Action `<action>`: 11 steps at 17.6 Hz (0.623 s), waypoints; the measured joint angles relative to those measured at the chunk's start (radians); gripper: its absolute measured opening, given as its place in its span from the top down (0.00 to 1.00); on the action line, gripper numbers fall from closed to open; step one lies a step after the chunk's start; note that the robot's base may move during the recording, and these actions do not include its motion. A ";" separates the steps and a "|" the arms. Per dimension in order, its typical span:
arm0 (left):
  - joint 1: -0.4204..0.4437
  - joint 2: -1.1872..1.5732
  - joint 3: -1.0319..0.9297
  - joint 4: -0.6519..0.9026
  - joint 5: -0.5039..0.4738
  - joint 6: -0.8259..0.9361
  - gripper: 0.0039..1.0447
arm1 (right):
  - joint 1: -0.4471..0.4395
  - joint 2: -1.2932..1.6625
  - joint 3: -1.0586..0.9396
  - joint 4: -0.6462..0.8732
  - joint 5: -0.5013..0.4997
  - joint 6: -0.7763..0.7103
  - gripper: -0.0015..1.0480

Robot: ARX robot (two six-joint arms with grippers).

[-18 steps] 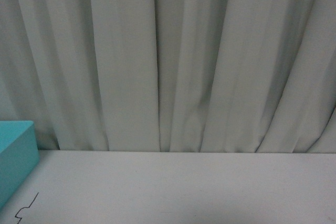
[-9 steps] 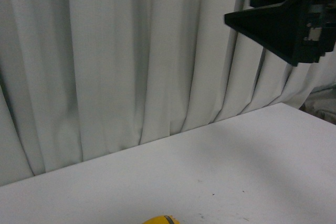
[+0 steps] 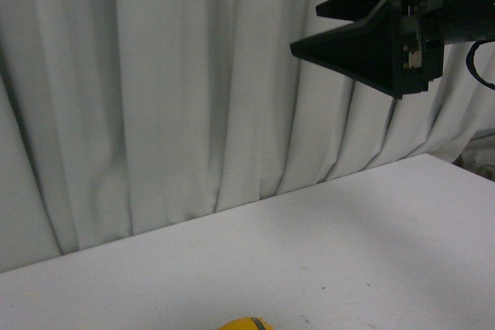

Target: Wind up and store yellow beetle toy

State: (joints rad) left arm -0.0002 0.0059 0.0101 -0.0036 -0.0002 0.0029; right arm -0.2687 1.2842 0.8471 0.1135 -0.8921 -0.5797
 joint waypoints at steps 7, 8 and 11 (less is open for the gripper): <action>0.000 0.000 0.000 0.000 0.000 0.000 0.06 | 0.061 0.168 0.193 -0.412 0.078 -0.406 0.06; 0.000 0.000 0.000 0.000 0.000 0.000 0.06 | 0.068 0.188 0.211 -0.460 0.093 -0.457 0.06; 0.000 0.000 0.000 0.000 0.000 0.000 0.06 | 0.087 0.256 0.256 -0.609 0.159 -0.634 0.06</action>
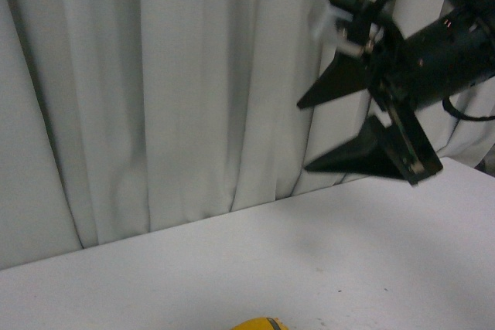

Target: Wind up and store yellow beetle toy

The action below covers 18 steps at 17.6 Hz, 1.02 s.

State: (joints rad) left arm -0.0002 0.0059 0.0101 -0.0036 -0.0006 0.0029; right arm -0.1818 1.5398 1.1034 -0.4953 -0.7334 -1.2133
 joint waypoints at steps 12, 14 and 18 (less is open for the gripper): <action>0.000 0.000 0.000 0.000 0.000 0.000 0.06 | 0.300 0.459 0.071 -0.144 0.355 -0.425 0.06; 0.000 0.000 0.000 0.000 0.000 0.000 0.06 | 0.314 0.488 0.069 -0.118 0.371 -0.406 0.06; 0.000 0.000 0.000 0.000 0.000 0.000 0.06 | 0.325 0.535 0.070 -0.077 0.392 -0.375 0.06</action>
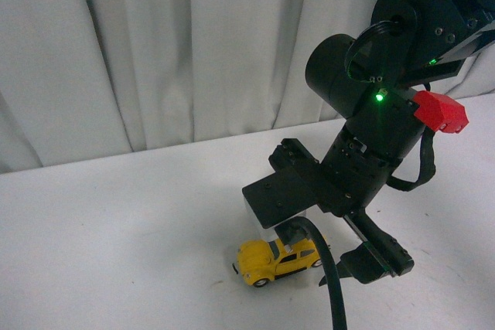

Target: Wind up and store yellow beetle toy

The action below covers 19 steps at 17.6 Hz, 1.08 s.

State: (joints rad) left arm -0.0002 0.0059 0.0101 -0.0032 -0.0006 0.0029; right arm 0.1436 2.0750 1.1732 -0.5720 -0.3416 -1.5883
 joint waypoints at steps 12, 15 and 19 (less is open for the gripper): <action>0.000 0.000 0.000 0.000 0.000 0.000 0.06 | 0.047 0.034 0.023 0.028 0.015 0.024 0.22; 0.000 0.000 0.000 0.000 0.000 0.000 0.06 | 0.047 0.034 0.023 0.030 0.017 0.026 0.52; 0.000 0.000 0.000 0.000 0.000 0.000 0.06 | 0.045 0.034 0.023 0.036 0.010 0.099 0.60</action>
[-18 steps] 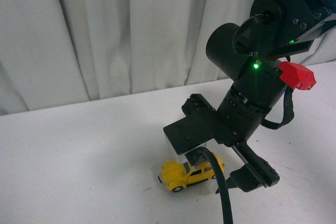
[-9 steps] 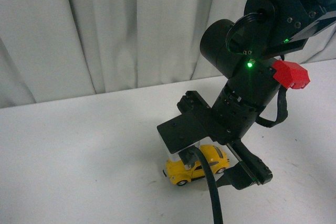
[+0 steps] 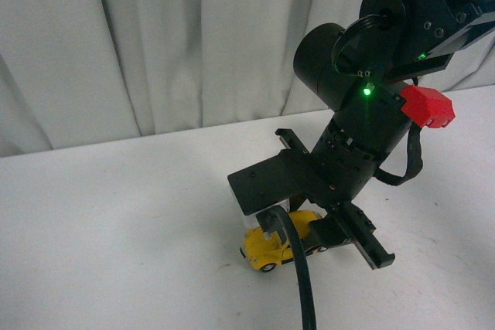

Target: Wind up and store yellow beetle toy

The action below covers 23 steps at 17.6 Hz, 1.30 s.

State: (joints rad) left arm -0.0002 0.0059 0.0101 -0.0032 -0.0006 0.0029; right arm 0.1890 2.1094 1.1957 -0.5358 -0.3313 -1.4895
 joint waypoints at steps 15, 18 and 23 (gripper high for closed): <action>0.000 0.000 0.000 0.000 0.000 0.000 0.06 | -0.042 0.003 -0.021 0.031 -0.048 0.055 0.60; 0.000 0.000 0.000 0.000 0.000 0.000 0.06 | -0.076 0.003 -0.031 0.033 -0.066 0.014 0.60; 0.000 0.000 0.000 0.000 0.000 0.000 0.06 | -0.161 -0.014 -0.068 0.037 -0.081 -0.119 0.60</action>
State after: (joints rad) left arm -0.0002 0.0059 0.0101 -0.0032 -0.0006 0.0029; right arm 0.0277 2.0956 1.1275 -0.4988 -0.4126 -1.6081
